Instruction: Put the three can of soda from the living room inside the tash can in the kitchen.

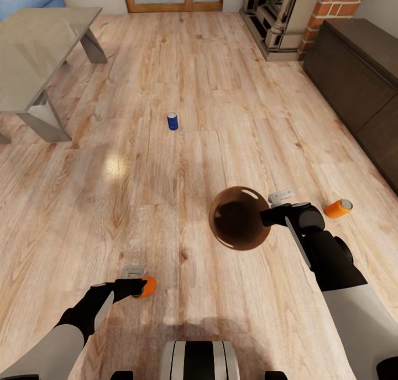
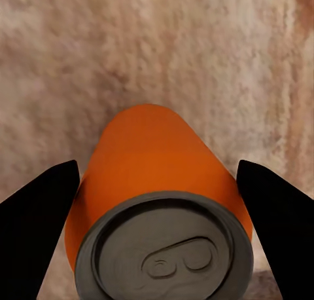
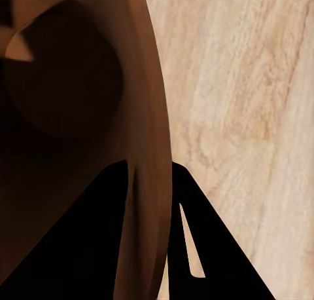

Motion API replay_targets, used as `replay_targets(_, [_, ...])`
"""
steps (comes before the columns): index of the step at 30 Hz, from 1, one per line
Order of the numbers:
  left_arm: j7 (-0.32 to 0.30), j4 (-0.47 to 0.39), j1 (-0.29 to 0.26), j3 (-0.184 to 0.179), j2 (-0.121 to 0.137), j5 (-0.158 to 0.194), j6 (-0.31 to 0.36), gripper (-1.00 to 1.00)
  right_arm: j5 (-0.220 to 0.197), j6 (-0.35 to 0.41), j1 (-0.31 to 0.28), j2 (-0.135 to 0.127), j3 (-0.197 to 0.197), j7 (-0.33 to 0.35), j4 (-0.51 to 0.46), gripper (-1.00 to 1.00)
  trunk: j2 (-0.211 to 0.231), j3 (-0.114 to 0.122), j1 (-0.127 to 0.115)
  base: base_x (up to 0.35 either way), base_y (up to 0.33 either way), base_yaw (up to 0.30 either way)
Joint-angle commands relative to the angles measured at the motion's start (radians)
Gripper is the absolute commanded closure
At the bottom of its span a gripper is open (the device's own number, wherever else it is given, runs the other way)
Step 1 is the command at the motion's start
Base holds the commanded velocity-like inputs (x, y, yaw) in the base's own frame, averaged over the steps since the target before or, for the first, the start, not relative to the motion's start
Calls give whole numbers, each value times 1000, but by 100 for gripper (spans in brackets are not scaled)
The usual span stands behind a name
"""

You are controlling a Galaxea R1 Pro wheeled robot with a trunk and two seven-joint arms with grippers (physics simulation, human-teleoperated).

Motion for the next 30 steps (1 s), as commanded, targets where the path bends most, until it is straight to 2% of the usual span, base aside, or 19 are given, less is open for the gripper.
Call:
replay_targets(1, [1,1,0,0,0,-6,-1,100,-15,1,1,0,0,3,0,100,0,0,0,0,0,0])
replay_targets(14, [0,-3,0,-1,0,-4,13,100,-16,1,8,2,4,3,0,100,0,0,0,0,0,0])
replay_targets(22, [0,-46,1,-1,0,-4,41,100,-16,1,8,2,5,3,0,100,0,0,0,0,0,0])
replay_targets(30, [0,-141,2,-2,1,-5,93,100,-16,1,9,0,4,3,0,100,56,25,-31,0,0,0])
